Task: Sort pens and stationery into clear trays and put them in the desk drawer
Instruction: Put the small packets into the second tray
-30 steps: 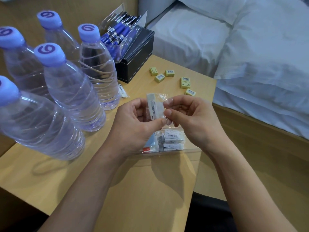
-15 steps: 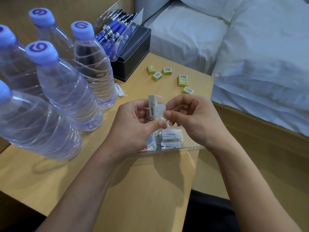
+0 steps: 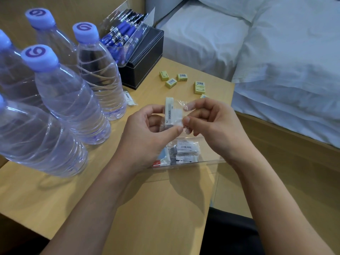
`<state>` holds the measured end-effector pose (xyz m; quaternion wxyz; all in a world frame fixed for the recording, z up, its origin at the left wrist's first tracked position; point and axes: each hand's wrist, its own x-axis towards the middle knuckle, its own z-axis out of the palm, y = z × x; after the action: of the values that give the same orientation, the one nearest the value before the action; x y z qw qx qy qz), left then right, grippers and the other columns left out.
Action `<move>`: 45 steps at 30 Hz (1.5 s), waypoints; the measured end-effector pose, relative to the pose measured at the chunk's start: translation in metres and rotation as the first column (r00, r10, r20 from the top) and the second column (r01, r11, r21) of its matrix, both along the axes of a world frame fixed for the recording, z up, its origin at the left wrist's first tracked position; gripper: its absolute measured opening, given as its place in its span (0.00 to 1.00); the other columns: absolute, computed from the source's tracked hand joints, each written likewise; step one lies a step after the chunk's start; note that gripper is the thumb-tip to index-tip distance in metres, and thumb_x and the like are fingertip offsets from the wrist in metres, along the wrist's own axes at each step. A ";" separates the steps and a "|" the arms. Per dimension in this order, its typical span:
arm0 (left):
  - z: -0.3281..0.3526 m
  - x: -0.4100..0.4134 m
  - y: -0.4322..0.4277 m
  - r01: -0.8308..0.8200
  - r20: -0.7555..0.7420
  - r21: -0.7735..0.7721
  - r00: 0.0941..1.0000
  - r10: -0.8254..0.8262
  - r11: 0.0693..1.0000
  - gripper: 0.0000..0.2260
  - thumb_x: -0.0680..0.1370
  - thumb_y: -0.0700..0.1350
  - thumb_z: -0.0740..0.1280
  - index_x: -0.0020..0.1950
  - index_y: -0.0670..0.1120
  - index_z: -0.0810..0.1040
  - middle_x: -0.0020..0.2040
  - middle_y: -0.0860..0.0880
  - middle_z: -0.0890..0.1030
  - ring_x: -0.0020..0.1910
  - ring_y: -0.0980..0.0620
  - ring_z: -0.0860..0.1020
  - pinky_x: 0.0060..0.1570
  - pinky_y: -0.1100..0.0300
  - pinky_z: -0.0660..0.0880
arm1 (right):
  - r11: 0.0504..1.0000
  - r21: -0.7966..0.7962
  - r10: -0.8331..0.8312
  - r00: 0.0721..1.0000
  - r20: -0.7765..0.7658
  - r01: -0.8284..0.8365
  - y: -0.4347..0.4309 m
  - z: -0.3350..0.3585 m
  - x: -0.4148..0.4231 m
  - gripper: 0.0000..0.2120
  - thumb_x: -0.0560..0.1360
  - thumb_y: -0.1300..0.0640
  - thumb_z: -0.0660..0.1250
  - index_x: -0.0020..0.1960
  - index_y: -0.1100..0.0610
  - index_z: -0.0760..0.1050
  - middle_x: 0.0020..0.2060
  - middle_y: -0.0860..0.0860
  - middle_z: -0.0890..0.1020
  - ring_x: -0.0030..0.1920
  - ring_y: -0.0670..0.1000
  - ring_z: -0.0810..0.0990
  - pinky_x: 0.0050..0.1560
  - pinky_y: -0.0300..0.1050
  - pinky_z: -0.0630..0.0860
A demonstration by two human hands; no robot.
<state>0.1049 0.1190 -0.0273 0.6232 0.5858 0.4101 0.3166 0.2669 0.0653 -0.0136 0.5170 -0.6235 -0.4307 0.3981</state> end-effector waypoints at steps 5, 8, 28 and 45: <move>0.000 -0.002 0.004 -0.010 0.024 -0.010 1.000 0.010 1.000 0.18 0.78 0.38 0.71 0.65 0.48 0.72 0.44 0.47 0.87 0.46 0.51 0.86 0.50 0.58 0.78 | 0.992 0.074 -0.105 0.994 -0.009 0.106 -0.004 0.000 0.006 0.13 0.76 0.70 0.69 0.55 0.56 0.71 0.33 0.52 0.81 0.33 0.49 0.80 0.39 0.42 0.74; -0.002 -0.006 0.006 0.045 -0.021 0.060 0.999 -0.044 0.997 0.20 0.78 0.31 0.67 0.65 0.50 0.75 0.45 0.49 0.87 0.47 0.52 0.85 0.49 0.60 0.77 | 0.996 0.080 -0.045 0.999 -0.025 0.047 -0.003 0.001 0.012 0.11 0.78 0.70 0.63 0.51 0.58 0.80 0.38 0.53 0.81 0.39 0.50 0.81 0.41 0.44 0.76; -0.015 -0.002 0.005 0.107 -0.516 0.583 0.815 0.265 0.806 0.09 0.77 0.51 0.69 0.56 0.54 0.79 0.54 0.57 0.72 0.63 0.54 0.65 0.61 0.62 0.61 | 0.969 -0.209 -0.023 0.885 0.464 0.134 -0.012 -0.003 0.001 0.11 0.77 0.62 0.68 0.49 0.49 0.68 0.38 0.52 0.81 0.32 0.53 0.84 0.32 0.57 0.83; -0.018 -0.004 0.006 0.213 -0.591 0.548 0.783 0.194 0.809 0.10 0.78 0.49 0.66 0.59 0.56 0.75 0.52 0.59 0.78 0.56 0.59 0.75 0.61 0.62 0.56 | 0.997 0.070 -0.038 0.528 0.848 -0.040 -0.009 -0.011 -0.013 0.08 0.73 0.66 0.71 0.46 0.53 0.81 0.46 0.48 0.78 0.48 0.53 0.75 0.46 0.52 0.76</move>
<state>0.1007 0.1251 -0.0456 0.2417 0.8216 0.4701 0.2133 0.2535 0.0562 -0.0249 0.2673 -0.7165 -0.6437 0.0276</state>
